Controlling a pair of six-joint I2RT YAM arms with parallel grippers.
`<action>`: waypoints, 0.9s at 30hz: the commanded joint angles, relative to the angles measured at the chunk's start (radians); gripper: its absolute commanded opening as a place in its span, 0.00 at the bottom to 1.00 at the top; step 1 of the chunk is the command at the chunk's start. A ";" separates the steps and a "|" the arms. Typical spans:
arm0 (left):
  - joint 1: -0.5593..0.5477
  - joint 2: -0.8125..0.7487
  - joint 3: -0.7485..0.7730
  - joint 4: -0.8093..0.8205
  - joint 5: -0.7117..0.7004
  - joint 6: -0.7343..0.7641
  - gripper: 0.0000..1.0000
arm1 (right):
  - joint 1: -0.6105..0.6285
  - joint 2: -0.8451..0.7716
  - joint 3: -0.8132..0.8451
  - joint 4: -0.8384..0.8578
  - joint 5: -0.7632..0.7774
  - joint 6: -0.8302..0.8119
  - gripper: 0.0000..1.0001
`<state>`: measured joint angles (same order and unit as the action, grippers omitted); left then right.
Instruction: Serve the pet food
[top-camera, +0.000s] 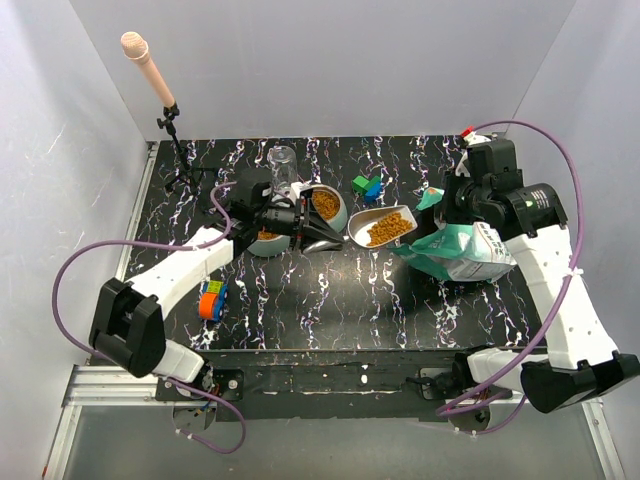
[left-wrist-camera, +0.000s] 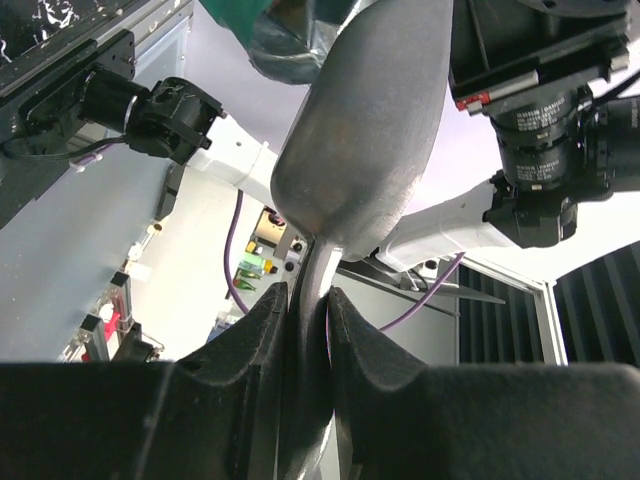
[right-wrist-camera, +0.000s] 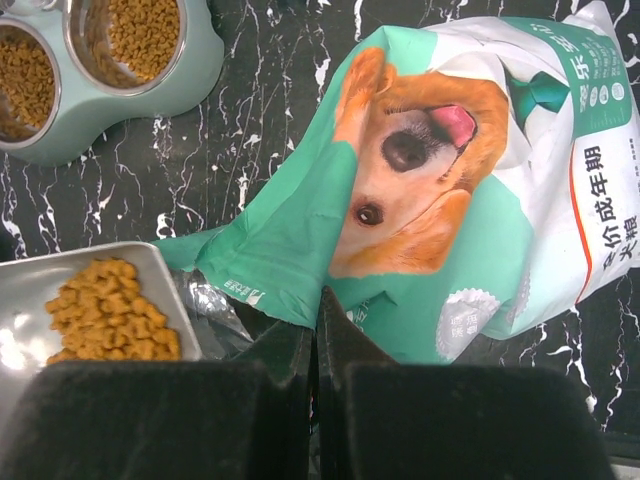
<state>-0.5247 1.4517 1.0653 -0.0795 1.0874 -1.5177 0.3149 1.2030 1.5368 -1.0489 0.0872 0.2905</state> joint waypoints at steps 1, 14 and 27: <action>0.028 -0.102 0.028 0.027 0.039 0.005 0.00 | -0.019 0.038 0.091 -0.045 0.124 0.028 0.01; 0.132 -0.139 0.068 -0.195 0.000 0.155 0.00 | -0.020 0.052 0.129 -0.069 0.129 0.009 0.01; 0.224 -0.062 0.059 -0.373 -0.107 0.370 0.00 | -0.019 0.006 0.082 -0.059 0.082 0.013 0.01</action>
<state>-0.3264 1.3781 1.1133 -0.3840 1.0069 -1.2484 0.3122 1.2621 1.6333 -1.1263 0.1459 0.3145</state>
